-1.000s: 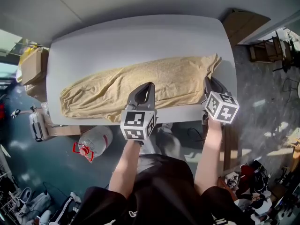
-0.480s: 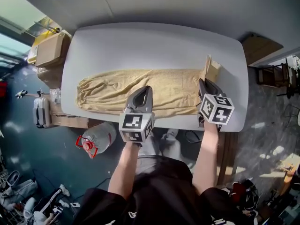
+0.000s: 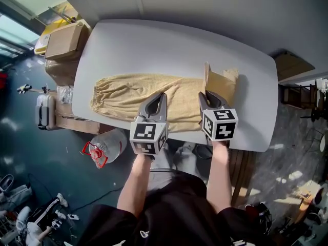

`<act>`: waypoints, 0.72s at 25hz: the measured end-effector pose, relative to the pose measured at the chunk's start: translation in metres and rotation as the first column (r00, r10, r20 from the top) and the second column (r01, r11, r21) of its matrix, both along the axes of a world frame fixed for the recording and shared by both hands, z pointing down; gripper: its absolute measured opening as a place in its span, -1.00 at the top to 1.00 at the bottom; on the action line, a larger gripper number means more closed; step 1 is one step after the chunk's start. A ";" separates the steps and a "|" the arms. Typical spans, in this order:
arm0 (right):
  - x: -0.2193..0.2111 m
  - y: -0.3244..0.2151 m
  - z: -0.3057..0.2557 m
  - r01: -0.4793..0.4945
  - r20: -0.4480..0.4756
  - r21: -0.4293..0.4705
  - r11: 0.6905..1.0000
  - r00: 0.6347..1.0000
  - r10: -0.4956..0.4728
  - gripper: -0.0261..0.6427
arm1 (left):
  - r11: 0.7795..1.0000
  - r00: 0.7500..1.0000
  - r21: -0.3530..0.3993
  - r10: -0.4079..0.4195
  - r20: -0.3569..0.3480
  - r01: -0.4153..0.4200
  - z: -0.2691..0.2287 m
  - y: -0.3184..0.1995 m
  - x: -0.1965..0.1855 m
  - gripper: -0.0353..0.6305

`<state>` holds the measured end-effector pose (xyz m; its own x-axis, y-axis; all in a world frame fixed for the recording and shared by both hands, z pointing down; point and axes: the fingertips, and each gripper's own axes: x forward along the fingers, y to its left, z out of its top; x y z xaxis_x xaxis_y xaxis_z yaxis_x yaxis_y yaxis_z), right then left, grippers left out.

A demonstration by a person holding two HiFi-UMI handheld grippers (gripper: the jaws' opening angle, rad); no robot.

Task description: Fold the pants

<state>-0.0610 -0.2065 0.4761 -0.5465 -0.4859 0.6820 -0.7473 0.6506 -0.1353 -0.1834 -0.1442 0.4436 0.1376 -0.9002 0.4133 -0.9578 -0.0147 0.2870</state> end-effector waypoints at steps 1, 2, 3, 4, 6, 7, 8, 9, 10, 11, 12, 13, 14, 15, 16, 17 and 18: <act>-0.009 0.006 0.004 0.021 -0.005 -0.009 1.000 1.000 -0.021 0.72 | 1.000 1.000 -0.001 -0.006 -0.002 0.006 0.000 0.001 -0.004 0.88; -0.017 0.011 0.008 0.042 -0.011 -0.019 0.999 0.999 -0.042 0.72 | 1.000 1.000 -0.004 -0.015 -0.004 0.015 0.000 0.002 -0.007 0.88; -0.024 0.017 0.012 0.062 -0.017 -0.030 0.998 0.998 -0.063 0.72 | 1.000 1.000 -0.008 -0.024 -0.006 0.024 0.001 0.003 -0.011 0.88; -0.031 0.023 0.018 0.080 -0.024 -0.043 0.996 0.996 -0.081 0.72 | 1.000 1.000 -0.012 -0.028 -0.009 0.028 0.002 0.005 -0.013 0.88; -0.040 0.035 0.032 0.106 -0.037 -0.074 0.992 0.993 -0.108 0.72 | 0.999 0.999 -0.025 -0.031 -0.018 0.031 0.008 0.009 -0.017 0.88; -0.044 0.041 0.039 0.116 -0.042 -0.091 0.989 0.992 -0.120 0.72 | 0.999 0.999 -0.034 -0.040 -0.021 0.039 0.010 0.011 -0.020 0.88; -0.048 0.048 0.047 0.126 -0.048 -0.110 0.986 0.990 -0.132 0.72 | 0.998 0.999 -0.044 -0.048 -0.023 0.047 0.013 0.013 -0.023 0.88; -0.051 0.054 0.056 0.135 -0.055 -0.129 0.982 0.988 -0.143 0.72 | 0.997 0.998 -0.053 -0.054 -0.026 0.053 0.016 0.015 -0.025 0.88; -0.053 0.060 0.065 0.143 -0.064 -0.148 0.979 0.986 -0.154 0.72 | 0.997 0.998 -0.060 -0.058 -0.028 0.056 0.020 0.017 -0.028 0.88; -0.056 0.065 0.073 0.148 -0.069 -0.163 0.975 0.985 -0.161 0.72 | 0.996 0.998 -0.065 -0.060 -0.029 0.058 0.024 0.019 -0.030 0.88; -0.058 0.068 0.080 0.151 -0.070 -0.173 0.973 0.984 -0.165 0.72 | 0.996 0.998 -0.069 -0.059 -0.031 0.057 0.028 0.021 -0.031 0.88; -0.062 0.071 0.085 0.154 -0.062 -0.178 0.972 0.984 -0.167 0.70 | 0.996 0.998 -0.073 -0.055 -0.033 0.053 0.033 0.022 -0.033 0.88; -0.065 0.073 0.088 0.158 -0.047 -0.183 0.970 0.985 -0.169 0.64 | 0.996 0.998 -0.077 -0.052 -0.037 0.049 0.037 0.024 -0.034 0.88; -0.069 0.075 0.090 0.166 -0.024 -0.189 0.968 0.985 -0.173 0.43 | 0.996 0.998 -0.081 -0.051 -0.040 0.047 0.041 0.025 -0.035 0.88; -0.073 0.078 0.092 0.176 0.002 -0.200 0.964 0.984 -0.179 0.22 | 0.995 0.998 -0.086 -0.052 -0.043 0.048 0.044 0.026 -0.036 0.88; -0.076 0.080 0.093 0.186 0.026 -0.212 0.959 0.982 -0.185 0.21 | 0.995 0.998 -0.089 -0.051 -0.046 0.047 0.047 0.026 -0.037 0.88; -0.078 0.082 0.095 0.192 0.042 -0.221 0.956 0.981 -0.187 0.21 | 0.995 0.997 -0.092 -0.051 -0.050 0.047 0.051 0.027 -0.038 0.88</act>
<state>-0.1387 -0.1244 0.5708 -0.6285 -0.2091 0.7492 -0.6090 0.7315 -0.3067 -0.2209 -0.1176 0.4947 0.1176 -0.8653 0.4872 -0.9405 0.0604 0.3343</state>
